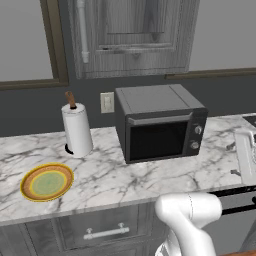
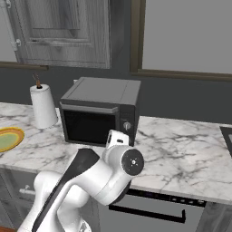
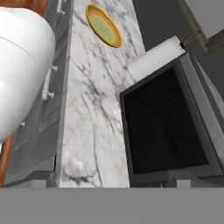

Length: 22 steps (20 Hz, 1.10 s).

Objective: Pull the toaster oven rack outwards. Pick up the baguette from the plate and place it on the toaster oven rack. Close the toaster oven door fully and set the temperature to the lowest setting.

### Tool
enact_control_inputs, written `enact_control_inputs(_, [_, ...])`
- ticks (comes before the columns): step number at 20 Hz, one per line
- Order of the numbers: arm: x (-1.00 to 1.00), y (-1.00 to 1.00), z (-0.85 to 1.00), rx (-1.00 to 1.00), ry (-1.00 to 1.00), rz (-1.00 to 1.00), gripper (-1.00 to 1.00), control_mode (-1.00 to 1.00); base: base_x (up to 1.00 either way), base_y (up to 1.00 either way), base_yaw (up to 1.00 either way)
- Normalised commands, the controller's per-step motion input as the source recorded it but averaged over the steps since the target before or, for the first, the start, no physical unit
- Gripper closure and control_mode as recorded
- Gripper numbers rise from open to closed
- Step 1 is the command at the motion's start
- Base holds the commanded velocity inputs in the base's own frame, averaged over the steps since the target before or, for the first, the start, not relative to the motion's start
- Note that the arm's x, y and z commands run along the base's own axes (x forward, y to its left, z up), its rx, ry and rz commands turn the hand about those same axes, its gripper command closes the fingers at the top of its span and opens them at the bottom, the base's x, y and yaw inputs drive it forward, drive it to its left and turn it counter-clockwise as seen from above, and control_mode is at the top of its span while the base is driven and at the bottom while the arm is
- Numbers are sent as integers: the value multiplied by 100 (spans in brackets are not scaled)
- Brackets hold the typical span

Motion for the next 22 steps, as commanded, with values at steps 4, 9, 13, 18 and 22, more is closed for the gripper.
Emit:
enact_control_inputs(4, [22, 9, -5, 7, 0, 0, -100, -100, 0, 0, 0])
enact_control_inputs(9, [26, 7, -11, 10, -1, 0, -100, -100, 0, 0, 0])
enact_control_inputs(13, [31, 2, -8, 12, 0, 0, -100, -100, 0, 0, 0])
enact_control_inputs(18, [35, 0, -8, 11, 0, 0, -100, -100, 0, 0, 0])
enact_control_inputs(22, [24, 0, -16, 7, 0, 0, -100, -100, 0, 0, 0])
